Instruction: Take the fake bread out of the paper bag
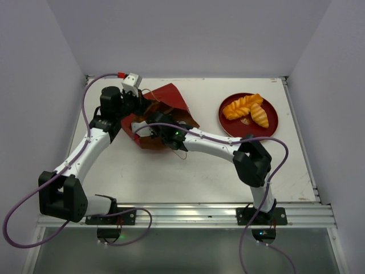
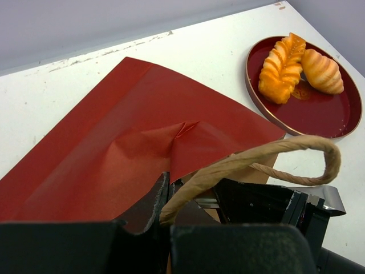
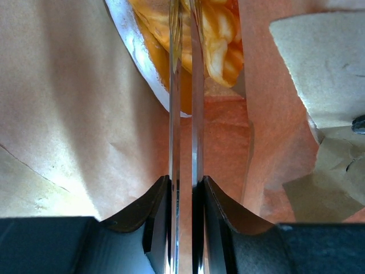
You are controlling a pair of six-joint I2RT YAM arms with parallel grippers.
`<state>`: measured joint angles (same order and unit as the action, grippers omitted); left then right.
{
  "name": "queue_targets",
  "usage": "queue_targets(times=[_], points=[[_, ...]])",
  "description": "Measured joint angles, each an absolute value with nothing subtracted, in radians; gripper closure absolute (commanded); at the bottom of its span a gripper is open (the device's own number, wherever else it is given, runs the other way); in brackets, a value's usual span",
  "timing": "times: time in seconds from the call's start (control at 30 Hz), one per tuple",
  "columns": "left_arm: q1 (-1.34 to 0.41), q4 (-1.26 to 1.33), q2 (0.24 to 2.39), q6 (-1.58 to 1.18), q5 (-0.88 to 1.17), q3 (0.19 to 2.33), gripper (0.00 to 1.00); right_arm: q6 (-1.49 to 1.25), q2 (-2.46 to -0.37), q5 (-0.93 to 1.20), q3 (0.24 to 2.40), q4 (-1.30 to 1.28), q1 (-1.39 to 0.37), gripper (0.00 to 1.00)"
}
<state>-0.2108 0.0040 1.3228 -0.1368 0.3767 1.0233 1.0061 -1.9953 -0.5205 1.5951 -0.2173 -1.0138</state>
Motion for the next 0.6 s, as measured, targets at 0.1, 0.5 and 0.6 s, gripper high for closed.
queue_targets(times=[0.1, 0.5, 0.6], points=[[-0.211, 0.004, 1.322, -0.136, 0.376, 1.022, 1.0, 0.997, -1.993, -0.511, 1.595, -0.221, -1.013, 1.0], [-0.211, 0.004, 1.322, -0.136, 0.368, 1.022, 1.0, 0.949, -1.881, -0.471, 1.506, -0.248, -1.004, 1.0], [-0.211, 0.004, 1.322, -0.136, 0.364, 1.022, 1.0, 0.934, -1.842, -0.455, 1.472, -0.266, -0.999, 1.0]])
